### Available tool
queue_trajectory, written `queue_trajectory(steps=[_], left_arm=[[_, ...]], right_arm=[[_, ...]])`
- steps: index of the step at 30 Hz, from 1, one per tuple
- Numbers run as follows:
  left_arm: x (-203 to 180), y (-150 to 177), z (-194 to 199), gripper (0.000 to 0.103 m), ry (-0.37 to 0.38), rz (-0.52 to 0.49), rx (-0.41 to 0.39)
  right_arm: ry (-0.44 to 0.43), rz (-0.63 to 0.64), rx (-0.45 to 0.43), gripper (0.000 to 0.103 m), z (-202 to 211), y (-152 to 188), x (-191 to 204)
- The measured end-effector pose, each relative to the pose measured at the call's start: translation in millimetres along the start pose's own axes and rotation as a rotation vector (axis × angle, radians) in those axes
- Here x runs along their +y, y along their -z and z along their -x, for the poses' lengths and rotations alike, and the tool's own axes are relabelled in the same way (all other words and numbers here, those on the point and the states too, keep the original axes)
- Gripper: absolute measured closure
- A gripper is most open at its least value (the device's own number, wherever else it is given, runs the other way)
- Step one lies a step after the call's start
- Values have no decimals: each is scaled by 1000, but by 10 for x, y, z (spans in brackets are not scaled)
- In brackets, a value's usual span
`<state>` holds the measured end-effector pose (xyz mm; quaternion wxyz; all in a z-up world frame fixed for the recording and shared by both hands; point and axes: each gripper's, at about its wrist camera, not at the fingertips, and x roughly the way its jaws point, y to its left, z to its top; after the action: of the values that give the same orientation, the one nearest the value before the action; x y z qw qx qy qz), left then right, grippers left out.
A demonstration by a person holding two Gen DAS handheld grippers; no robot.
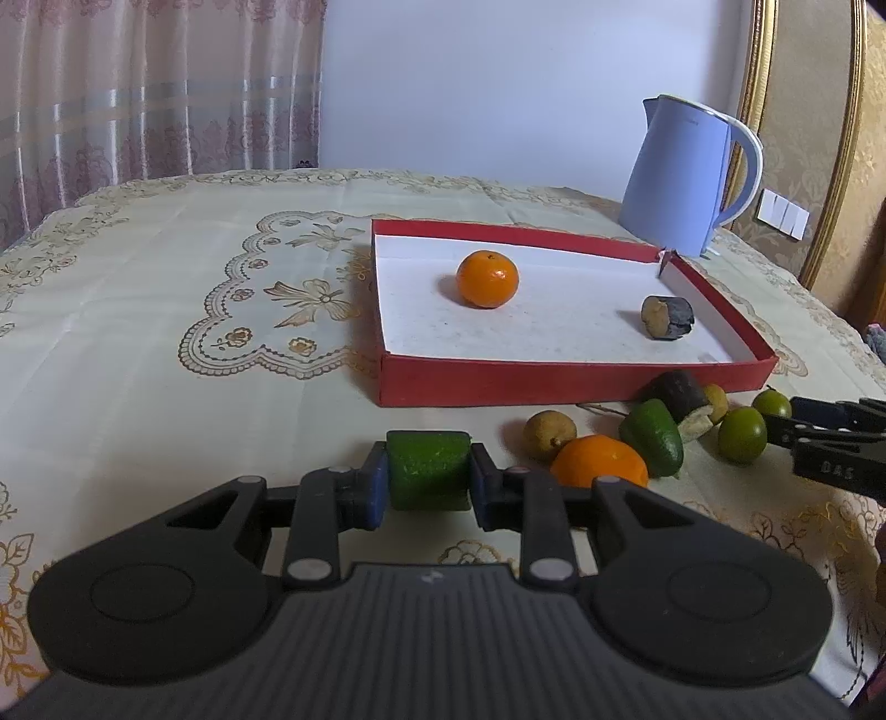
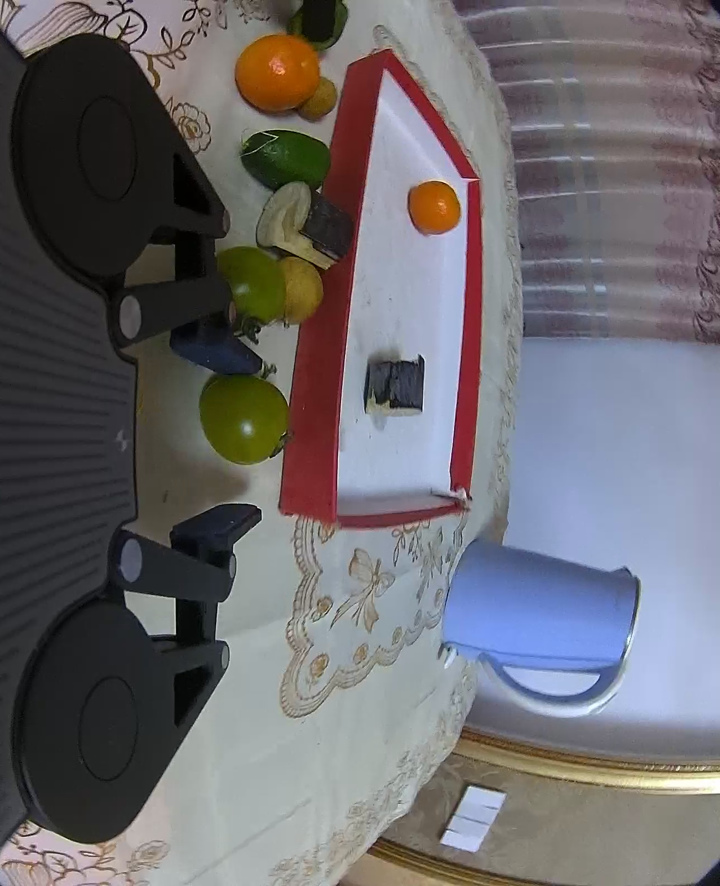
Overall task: Organize fruits
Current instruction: 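Hold the cucumber chunk in the left tool while the right tool grasps a green tomato, then carry the green tomato into the tray and open the right tool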
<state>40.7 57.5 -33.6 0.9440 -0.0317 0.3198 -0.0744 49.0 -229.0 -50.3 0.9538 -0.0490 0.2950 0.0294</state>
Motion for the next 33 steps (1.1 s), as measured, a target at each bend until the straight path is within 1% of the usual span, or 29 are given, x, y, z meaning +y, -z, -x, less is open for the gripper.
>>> queue_trajectory(steps=[1,3,4,5,10,15,18,21,24,27,33], left_arm=[[3,-1,0,77,1,2,0],[10,-1,3,77,5,6,0],[13,-1,5,77,7,8,0],[14,-2,2,77,7,8,0],[15,-2,-7,77,8,9,1],[16,-8,-17,77,14,12,2],[14,-9,-26,77,17,13,1],[11,-6,-31,77,17,12,0],[10,-7,-36,77,18,12,1],[20,-10,-31,77,23,14,3],[41,-19,-36,77,32,19,6]], right_arm=[[4,11,1,53,-18,-1,26],[-11,4,10,61,-51,-3,36],[-24,-5,12,68,-58,-9,31],[-31,-7,13,69,-63,-14,33],[-35,-6,1,69,-48,-1,34],[-30,-9,-41,69,84,-24,22],[-38,-2,-90,69,187,-134,29],[-40,16,-120,69,180,-305,59],[-56,33,-116,69,49,-473,106],[-112,44,-68,69,-152,-614,186],[-138,106,-25,69,-439,-698,471]])
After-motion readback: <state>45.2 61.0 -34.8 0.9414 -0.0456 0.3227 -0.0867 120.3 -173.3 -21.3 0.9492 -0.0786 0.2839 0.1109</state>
